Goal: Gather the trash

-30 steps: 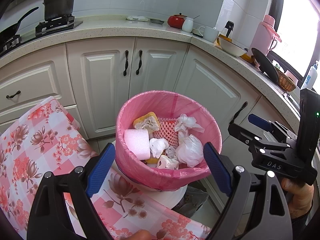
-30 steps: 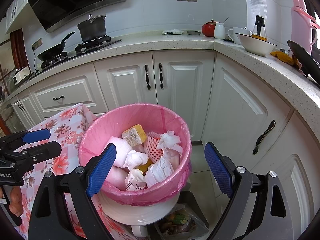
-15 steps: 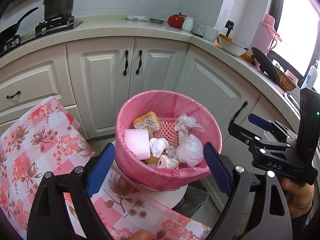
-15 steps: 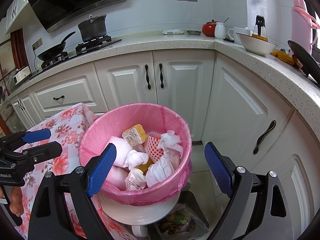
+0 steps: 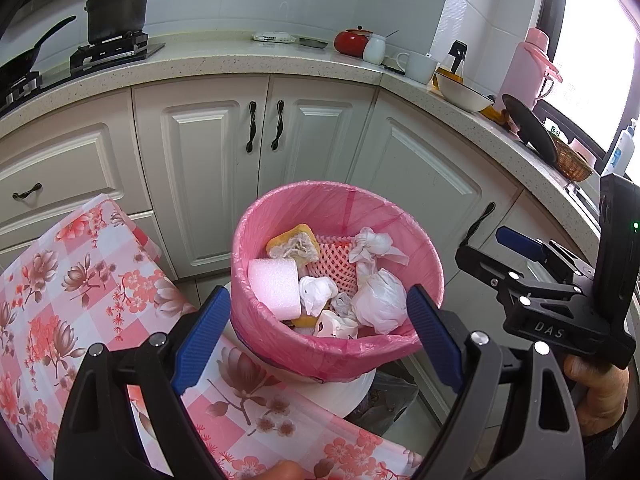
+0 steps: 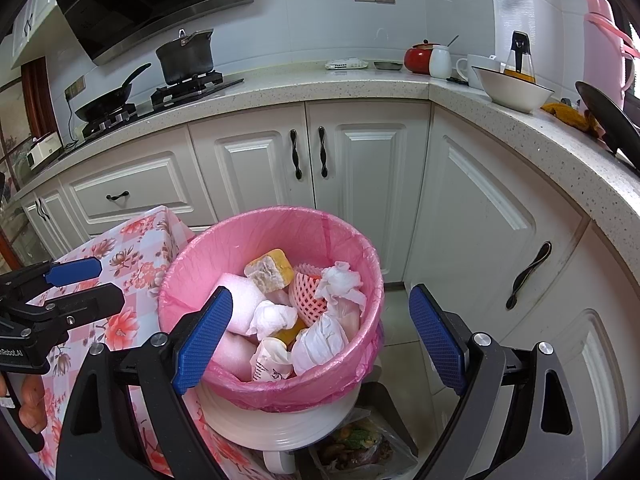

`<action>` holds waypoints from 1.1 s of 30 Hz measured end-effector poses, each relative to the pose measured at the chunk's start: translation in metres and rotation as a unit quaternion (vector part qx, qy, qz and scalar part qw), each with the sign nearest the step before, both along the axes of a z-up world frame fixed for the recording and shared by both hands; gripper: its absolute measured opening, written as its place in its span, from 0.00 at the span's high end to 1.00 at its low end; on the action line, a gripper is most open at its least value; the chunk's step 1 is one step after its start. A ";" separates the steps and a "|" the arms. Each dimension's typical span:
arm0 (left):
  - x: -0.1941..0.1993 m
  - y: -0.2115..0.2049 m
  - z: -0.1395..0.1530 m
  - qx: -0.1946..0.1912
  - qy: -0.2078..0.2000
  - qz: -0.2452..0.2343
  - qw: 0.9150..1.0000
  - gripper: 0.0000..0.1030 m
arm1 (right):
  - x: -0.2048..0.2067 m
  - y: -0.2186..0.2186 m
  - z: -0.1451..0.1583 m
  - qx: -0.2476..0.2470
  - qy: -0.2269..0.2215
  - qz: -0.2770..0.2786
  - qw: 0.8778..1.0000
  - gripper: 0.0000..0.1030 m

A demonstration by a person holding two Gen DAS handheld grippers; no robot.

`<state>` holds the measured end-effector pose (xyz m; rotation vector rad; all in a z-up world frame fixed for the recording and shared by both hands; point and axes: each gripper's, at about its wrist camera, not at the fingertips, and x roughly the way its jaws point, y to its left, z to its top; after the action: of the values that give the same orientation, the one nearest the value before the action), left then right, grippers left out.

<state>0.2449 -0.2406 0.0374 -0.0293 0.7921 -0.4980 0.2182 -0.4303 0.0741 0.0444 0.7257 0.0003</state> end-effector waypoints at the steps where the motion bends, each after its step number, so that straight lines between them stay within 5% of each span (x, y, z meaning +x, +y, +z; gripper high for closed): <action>1: 0.000 0.001 0.000 0.000 0.000 0.000 1.000 0.16 | 0.000 0.000 0.000 0.000 0.000 0.000 1.000 0.18; 33: 0.000 -0.004 -0.002 0.015 0.003 -0.003 1.000 0.05 | 0.001 -0.001 -0.003 0.002 0.002 -0.001 1.000 0.18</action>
<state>0.2449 -0.2443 0.0349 0.0004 0.8055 -0.4915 0.2191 -0.4313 0.0712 0.0480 0.7300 0.0004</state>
